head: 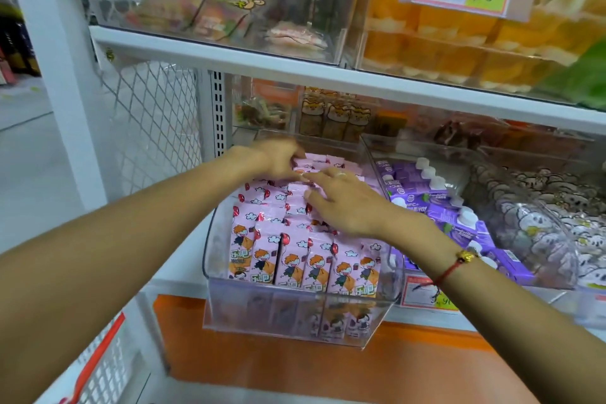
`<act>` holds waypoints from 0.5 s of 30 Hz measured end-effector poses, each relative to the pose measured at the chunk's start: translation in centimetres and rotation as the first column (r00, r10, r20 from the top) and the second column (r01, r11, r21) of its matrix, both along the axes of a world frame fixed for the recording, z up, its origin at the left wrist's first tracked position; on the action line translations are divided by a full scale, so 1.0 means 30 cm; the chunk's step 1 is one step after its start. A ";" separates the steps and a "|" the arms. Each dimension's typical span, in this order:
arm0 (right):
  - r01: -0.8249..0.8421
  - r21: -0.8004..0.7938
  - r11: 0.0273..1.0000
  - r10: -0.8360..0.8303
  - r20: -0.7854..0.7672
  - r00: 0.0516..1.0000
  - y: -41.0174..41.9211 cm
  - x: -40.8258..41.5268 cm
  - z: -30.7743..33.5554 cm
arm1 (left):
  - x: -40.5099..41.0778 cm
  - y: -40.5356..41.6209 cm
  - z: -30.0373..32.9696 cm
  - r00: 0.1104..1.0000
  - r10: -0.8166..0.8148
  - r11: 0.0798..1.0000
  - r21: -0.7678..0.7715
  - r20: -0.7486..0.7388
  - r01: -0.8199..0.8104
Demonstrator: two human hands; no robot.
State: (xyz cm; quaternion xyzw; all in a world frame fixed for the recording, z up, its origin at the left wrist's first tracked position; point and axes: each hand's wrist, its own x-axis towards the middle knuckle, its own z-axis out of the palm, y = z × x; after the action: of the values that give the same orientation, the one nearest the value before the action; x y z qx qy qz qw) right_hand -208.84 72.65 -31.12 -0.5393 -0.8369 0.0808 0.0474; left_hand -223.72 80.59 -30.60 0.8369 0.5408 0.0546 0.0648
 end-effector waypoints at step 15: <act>-0.094 0.239 0.967 0.086 0.044 0.995 -0.329 -0.014 -0.118 | -0.045 -0.043 0.014 0.985 -0.156 0.988 0.023 0.076 0.155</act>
State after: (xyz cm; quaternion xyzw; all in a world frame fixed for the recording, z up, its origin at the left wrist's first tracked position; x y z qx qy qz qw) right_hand -209.27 62.76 -34.67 -0.4922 -0.8649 -0.0280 0.0948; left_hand -225.05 79.28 -30.19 0.8743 0.4705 0.0863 0.0826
